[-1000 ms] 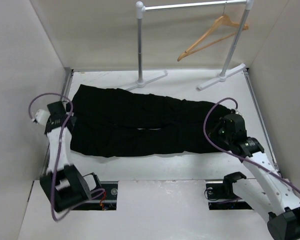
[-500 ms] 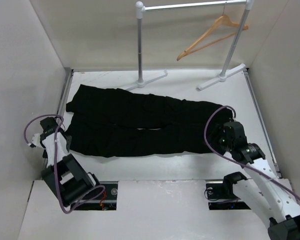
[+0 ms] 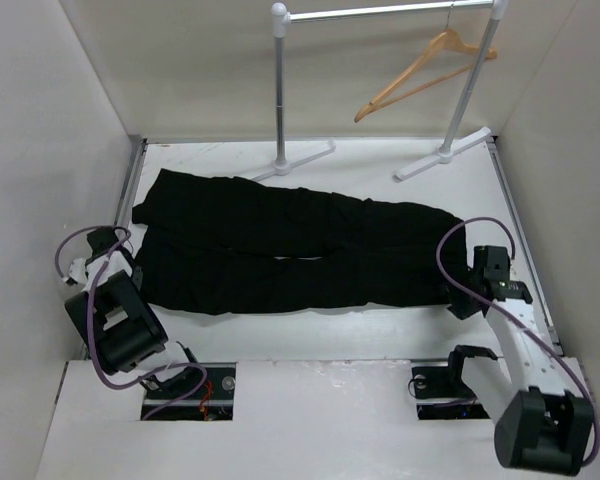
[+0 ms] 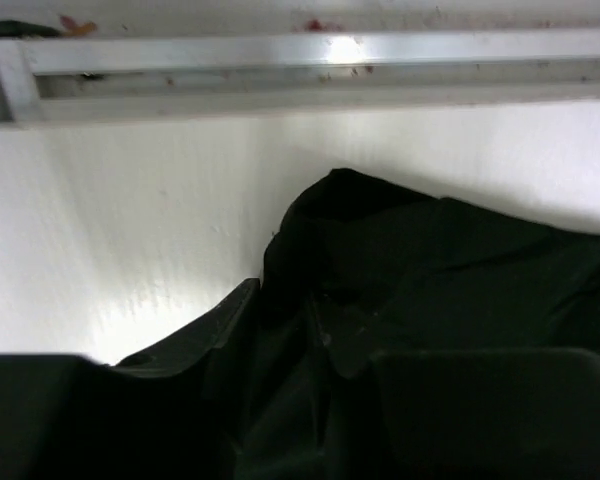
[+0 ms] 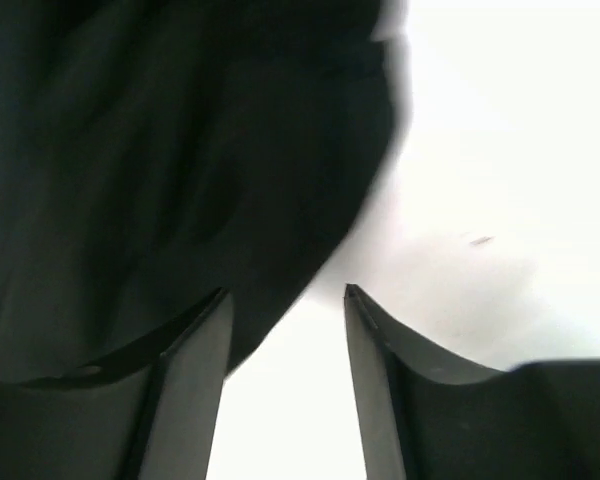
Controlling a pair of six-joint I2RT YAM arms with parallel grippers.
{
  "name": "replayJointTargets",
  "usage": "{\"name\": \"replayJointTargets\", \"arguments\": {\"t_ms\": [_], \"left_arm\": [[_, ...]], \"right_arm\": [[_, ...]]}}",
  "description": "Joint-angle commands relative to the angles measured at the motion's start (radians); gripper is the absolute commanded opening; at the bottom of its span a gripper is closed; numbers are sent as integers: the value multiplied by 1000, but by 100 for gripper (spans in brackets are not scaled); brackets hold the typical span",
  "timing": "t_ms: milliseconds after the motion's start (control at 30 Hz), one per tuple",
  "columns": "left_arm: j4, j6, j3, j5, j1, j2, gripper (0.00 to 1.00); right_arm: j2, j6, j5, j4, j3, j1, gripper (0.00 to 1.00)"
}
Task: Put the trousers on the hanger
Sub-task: Fold the trousers at the center of the board.
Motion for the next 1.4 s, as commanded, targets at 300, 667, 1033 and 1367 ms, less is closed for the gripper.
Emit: {"name": "replayJointTargets", "arguments": {"t_ms": [300, 667, 1033, 1367], "left_arm": [[29, -43, -44, -38, -43, -54, 3], [-103, 0, 151, -77, 2, -198, 0], [-335, 152, 430, -179, -36, -283, 0], [-298, 239, 922, -290, -231, 154, 0]], "right_arm": [[256, 37, 73, 258, -57, -104, 30], [57, -38, 58, 137, 30, -99, 0], [-38, -126, 81, 1, 224, -7, 0], [211, -130, 50, 122, 397, -104, 1]]}}
